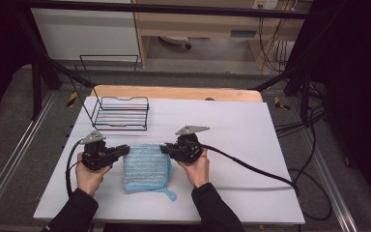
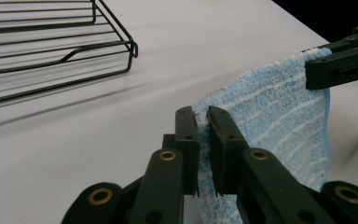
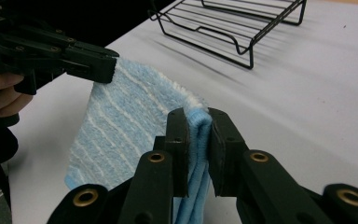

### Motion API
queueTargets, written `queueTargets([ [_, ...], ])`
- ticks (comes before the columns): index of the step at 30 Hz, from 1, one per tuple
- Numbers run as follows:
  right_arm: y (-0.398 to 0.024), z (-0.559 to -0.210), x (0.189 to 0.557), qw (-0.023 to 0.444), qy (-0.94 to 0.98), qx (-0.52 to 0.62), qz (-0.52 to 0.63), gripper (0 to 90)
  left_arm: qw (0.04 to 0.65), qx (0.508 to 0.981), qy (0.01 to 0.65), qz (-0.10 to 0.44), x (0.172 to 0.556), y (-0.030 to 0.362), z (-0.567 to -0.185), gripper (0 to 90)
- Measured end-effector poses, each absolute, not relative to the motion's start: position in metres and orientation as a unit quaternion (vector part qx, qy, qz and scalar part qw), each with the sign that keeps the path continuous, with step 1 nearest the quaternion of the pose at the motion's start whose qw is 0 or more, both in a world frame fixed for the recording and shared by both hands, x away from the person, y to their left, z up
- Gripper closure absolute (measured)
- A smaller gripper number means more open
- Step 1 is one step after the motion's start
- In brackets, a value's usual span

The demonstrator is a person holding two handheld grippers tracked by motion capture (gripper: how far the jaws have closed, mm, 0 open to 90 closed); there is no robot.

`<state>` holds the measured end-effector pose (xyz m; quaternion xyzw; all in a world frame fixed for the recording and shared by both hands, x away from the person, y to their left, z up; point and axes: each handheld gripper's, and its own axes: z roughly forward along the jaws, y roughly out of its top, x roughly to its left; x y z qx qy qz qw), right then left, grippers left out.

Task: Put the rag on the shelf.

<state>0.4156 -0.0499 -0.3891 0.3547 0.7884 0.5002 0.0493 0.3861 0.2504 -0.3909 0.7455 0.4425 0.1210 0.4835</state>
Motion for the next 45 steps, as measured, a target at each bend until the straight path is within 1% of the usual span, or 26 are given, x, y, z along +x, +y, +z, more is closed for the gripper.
queueTargets([
  [16, -0.059, -0.366, 0.401, 0.078, 0.761, 0.335, 0.55, 80.4, 0.516, 0.73, 0.419, 0.156, 0.372, 0.248, -0.366, 82.6],
  [29, -0.052, -0.344, 0.398, 0.106, 0.751, 0.308, 0.574, 80.5, 0.539, 0.713, 0.41, 0.184, 0.367, 0.256, -0.347, 82.6],
  [45, -0.031, -0.311, 0.4, 0.15, 0.724, 0.282, 0.612, 80.8, 0.589, 0.662, 0.401, 0.232, 0.368, 0.276, -0.316, 82.9],
])
